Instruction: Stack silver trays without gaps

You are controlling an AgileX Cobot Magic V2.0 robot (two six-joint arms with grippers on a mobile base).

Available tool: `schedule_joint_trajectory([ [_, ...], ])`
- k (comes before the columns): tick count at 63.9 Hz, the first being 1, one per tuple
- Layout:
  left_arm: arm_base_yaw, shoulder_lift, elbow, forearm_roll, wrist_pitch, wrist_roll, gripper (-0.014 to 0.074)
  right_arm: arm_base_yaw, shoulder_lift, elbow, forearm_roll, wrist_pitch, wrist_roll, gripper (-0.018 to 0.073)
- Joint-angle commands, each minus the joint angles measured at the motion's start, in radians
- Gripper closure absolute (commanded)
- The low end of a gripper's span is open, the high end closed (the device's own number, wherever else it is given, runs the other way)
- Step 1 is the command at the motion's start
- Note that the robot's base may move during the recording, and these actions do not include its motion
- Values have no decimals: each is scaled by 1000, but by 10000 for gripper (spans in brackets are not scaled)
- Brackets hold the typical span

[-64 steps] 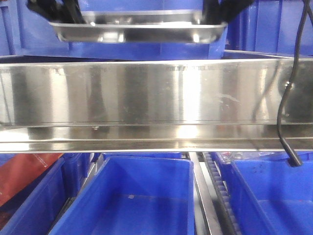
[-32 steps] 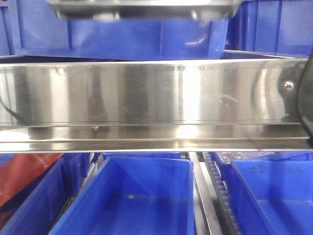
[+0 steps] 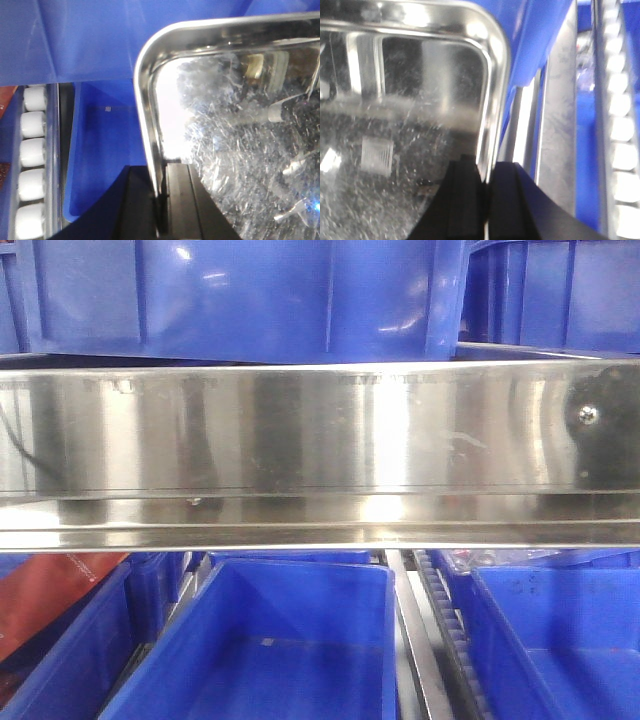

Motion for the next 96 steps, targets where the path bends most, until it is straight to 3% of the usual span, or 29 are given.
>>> schedule_joint_trajectory([
  [1,-4,-40,-6,16,-9,3,613,25,-27,-6,-62,6,-2,630],
  [21,-15,-119,34,19,3,3,613,77,-39,-4,-91,24,50,630],
  [96,-23,-130,44,25,-56,1,613,77,-47,-4,-101,12,57,629],
])
